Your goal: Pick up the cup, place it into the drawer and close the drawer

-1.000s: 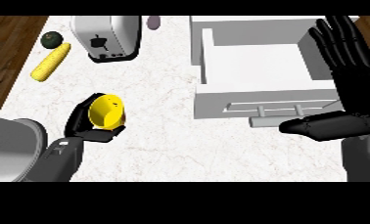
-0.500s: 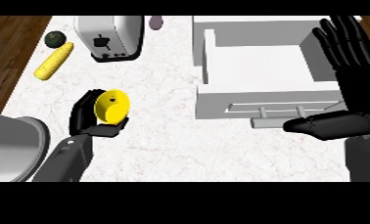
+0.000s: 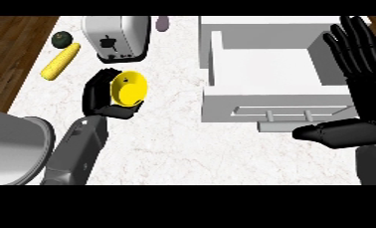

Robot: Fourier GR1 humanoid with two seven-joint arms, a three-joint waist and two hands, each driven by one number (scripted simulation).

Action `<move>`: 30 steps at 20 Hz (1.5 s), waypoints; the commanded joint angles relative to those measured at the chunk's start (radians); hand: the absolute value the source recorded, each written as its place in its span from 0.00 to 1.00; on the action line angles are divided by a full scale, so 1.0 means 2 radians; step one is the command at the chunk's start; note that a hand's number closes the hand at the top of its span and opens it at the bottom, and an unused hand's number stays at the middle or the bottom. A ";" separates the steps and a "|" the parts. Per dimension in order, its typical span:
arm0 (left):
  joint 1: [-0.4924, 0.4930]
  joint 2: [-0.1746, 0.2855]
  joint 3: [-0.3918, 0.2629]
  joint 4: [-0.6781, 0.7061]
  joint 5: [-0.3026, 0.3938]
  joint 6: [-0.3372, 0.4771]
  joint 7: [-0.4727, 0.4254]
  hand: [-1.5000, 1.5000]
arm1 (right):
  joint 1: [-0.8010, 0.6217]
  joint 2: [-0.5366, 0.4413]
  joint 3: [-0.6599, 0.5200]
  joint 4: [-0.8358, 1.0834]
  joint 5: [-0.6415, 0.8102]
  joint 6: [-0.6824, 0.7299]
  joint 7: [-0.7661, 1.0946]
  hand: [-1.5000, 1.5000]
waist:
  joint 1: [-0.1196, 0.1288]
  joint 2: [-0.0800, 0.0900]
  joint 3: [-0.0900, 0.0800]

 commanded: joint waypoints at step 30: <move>-0.376 -0.062 -0.225 0.026 0.086 0.259 0.391 1.00 | -0.033 0.009 0.009 0.056 0.019 0.002 -0.047 0.00 | -0.041 0.011 0.001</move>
